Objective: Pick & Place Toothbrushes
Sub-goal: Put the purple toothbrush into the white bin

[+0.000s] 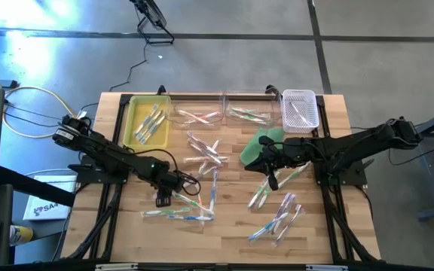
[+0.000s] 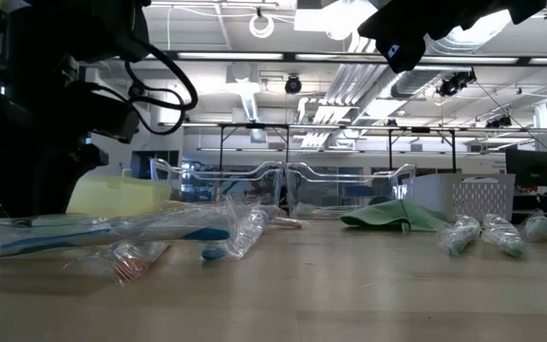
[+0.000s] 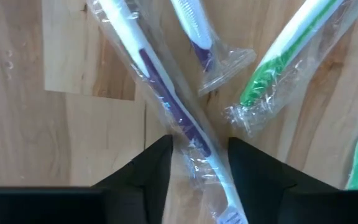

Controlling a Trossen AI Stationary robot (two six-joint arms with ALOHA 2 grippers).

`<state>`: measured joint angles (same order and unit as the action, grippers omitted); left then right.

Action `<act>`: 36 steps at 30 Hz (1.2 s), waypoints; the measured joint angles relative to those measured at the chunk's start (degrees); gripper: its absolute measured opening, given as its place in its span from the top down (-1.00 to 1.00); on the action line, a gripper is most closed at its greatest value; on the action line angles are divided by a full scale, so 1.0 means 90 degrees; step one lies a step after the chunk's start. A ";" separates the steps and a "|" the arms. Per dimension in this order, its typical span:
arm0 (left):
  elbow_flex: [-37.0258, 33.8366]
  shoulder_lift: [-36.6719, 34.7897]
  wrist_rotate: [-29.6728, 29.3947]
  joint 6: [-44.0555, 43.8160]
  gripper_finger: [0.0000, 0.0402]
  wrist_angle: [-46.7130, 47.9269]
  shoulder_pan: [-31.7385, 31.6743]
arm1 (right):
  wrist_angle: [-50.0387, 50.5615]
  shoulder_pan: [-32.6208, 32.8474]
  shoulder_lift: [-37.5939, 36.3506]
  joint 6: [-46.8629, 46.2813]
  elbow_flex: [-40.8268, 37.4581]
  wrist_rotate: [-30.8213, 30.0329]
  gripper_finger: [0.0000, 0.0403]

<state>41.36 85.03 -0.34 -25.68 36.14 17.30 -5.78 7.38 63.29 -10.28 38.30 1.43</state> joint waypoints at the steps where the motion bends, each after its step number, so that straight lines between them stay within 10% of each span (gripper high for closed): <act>1: 0.0000 0.0000 -0.0020 0.0003 0.31 0.0007 -0.0001 | 0.0000 0.0002 0.0000 0.0000 0.0000 0.0000 0.99; 15: -0.0005 0.0000 -0.0490 0.0157 0.84 0.0053 0.0000 | 0.0000 0.0000 0.0000 0.0000 0.0000 0.0000 0.99; 36: -0.0035 -0.0151 -0.0955 0.0317 0.86 0.0155 -0.0019 | 0.0002 0.0000 0.0000 0.0000 0.0000 0.0000 0.99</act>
<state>41.05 83.67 -8.94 -22.83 37.53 17.13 -5.76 7.38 63.29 -10.28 38.30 1.43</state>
